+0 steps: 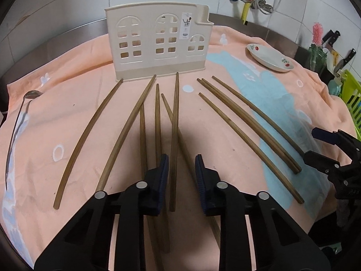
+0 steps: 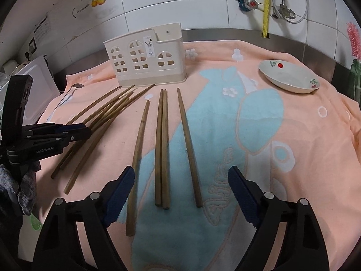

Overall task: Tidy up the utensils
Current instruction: 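Lower the left gripper onto a wooden chopstick and close while the right gripper grasps another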

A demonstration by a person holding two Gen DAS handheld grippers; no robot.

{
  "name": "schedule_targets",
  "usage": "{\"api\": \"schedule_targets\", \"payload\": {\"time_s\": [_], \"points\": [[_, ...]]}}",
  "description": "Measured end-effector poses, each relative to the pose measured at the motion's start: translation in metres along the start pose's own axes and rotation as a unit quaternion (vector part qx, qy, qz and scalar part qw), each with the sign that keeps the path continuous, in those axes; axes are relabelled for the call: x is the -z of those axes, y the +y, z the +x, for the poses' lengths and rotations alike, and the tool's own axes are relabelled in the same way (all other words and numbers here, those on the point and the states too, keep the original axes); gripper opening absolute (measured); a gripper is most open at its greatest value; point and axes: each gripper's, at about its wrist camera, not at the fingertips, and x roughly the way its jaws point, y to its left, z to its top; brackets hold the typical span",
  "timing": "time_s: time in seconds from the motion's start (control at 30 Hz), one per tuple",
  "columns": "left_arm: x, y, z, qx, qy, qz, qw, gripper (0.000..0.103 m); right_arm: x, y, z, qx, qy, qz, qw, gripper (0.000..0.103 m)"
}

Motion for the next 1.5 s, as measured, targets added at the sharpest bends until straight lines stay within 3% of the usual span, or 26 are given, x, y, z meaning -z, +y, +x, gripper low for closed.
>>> {"api": "schedule_targets", "payload": {"time_s": [0.2,0.67,1.17,1.5], "points": [[-0.001,0.002,0.005,0.000,0.004,-0.002,1.0000,0.017,-0.001,-0.003,0.004,-0.005,0.005,0.005,1.000,0.070],[-0.002,0.009,0.017,-0.003,0.018,0.006,0.9998,0.008,-0.005,-0.004,0.012,-0.008,0.013,0.002,1.000,0.066],[-0.002,0.008,0.020,-0.002,0.015,0.004,0.9999,0.005,-0.006,-0.009,0.028,-0.010,0.032,-0.002,0.999,0.039],[-0.003,0.006,0.003,-0.002,-0.002,0.006,1.0000,0.005,-0.007,-0.008,0.033,0.013,0.036,-0.020,0.999,0.023]]}}
